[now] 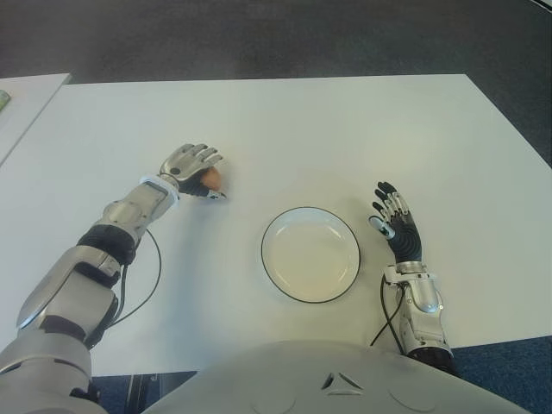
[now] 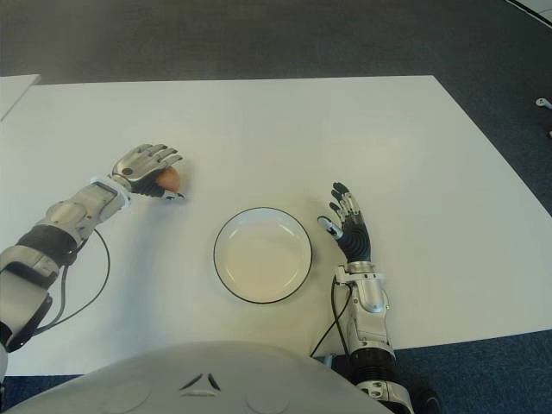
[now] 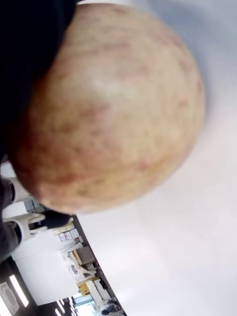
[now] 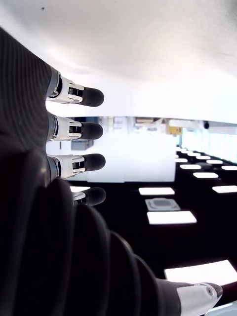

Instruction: Put the apples into the plate.

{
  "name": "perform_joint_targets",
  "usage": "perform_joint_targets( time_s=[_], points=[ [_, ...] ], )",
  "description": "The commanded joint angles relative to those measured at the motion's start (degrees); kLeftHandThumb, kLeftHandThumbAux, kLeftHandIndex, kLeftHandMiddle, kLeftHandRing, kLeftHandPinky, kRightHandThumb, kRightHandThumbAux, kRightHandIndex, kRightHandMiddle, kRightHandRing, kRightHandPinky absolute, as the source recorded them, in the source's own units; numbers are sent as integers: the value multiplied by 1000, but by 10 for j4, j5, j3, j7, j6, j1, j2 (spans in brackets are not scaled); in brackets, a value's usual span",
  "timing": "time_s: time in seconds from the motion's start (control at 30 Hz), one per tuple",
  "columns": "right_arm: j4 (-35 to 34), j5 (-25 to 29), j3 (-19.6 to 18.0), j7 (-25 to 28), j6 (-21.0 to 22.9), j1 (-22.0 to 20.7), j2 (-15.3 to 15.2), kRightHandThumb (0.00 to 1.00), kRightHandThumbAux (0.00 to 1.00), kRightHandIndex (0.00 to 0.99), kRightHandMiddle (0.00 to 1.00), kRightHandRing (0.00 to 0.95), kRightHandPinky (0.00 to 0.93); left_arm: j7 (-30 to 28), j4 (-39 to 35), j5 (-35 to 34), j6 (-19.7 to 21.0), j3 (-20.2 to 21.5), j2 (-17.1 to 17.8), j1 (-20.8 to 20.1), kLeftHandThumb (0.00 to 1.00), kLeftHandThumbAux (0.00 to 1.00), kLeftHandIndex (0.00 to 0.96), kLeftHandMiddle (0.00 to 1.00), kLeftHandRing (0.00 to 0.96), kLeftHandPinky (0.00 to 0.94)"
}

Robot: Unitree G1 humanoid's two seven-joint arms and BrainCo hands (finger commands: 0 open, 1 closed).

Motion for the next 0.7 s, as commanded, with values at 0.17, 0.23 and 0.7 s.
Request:
perform_joint_targets(
  time_s=[0.17,0.23,0.7],
  points=[
    [77,26,-21,26,-9,29,-1,100,544,0,41,45,91,62,85,19,-19,-56,-13,10,716,668,435,703,699,734],
    [78,33,-24,32,-9,28,0,98,549,0,46,50,94,81,94,10,-29,-57,-14,10,727,679,440,734,735,770],
    [68,76,-56,60,20,20,5,115,575,14,72,68,101,128,128,-52,-96,-44,-29,10,746,693,443,840,819,710]
  ],
)
